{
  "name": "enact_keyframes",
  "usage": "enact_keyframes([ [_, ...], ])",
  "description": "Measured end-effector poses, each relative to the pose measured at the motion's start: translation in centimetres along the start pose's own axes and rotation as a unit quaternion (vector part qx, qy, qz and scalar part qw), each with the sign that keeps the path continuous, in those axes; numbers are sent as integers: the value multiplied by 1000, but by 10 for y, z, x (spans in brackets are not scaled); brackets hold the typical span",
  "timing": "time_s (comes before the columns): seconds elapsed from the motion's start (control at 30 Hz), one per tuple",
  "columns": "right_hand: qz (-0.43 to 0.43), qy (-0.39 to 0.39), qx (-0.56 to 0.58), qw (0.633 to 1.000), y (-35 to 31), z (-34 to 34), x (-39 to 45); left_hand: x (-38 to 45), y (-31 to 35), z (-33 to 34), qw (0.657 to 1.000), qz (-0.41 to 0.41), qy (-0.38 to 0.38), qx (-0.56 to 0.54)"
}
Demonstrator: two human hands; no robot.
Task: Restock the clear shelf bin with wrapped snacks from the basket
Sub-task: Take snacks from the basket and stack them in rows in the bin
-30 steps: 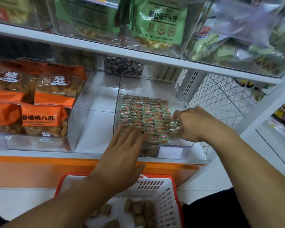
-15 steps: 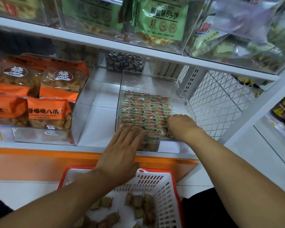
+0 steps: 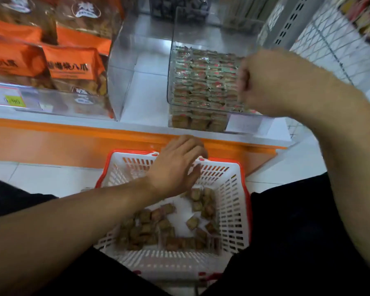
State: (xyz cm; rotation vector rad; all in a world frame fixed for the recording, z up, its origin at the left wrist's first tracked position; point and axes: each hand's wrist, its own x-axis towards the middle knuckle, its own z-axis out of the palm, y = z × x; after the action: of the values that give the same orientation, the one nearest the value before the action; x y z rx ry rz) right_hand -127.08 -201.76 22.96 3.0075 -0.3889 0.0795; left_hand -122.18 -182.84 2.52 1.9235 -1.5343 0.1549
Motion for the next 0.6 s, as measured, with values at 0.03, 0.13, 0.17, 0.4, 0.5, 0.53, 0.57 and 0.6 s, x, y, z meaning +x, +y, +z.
enact_keyframes([
  [0.03, -61, -80, 48, 994, -11, 11, -9, -16, -7, 12, 993, -62, -105, 4],
  [0.13, -148, -342, 96, 923, -48, 99, -37, -78, -33, 47, 845, -246, -475, -8],
  [0.17, -149, -405, 89, 898, -57, 143, -48, -99, -40, 57, 806, -267, -528, -14],
  [0.4, 86, -365, 130, 918, -56, 358, -137, -155, -45, 122, 780, -370, -504, -13],
  [0.5, 85, -371, 98, 919, -56, 395, -151, -159, -49, 138, 791, -349, -502, 24],
  [0.53, 83, -383, 110, 914, -54, 403, -152, -160, -51, 140, 796, -345, -497, 25],
  [0.57, 95, -392, 134, 905, -52, 407, -151, -160, -54, 142, 798, -344, -494, 26],
  [0.6, 113, -396, 164, 896, -50, 410, -147, -160, -58, 144, 796, -343, -498, 28],
])
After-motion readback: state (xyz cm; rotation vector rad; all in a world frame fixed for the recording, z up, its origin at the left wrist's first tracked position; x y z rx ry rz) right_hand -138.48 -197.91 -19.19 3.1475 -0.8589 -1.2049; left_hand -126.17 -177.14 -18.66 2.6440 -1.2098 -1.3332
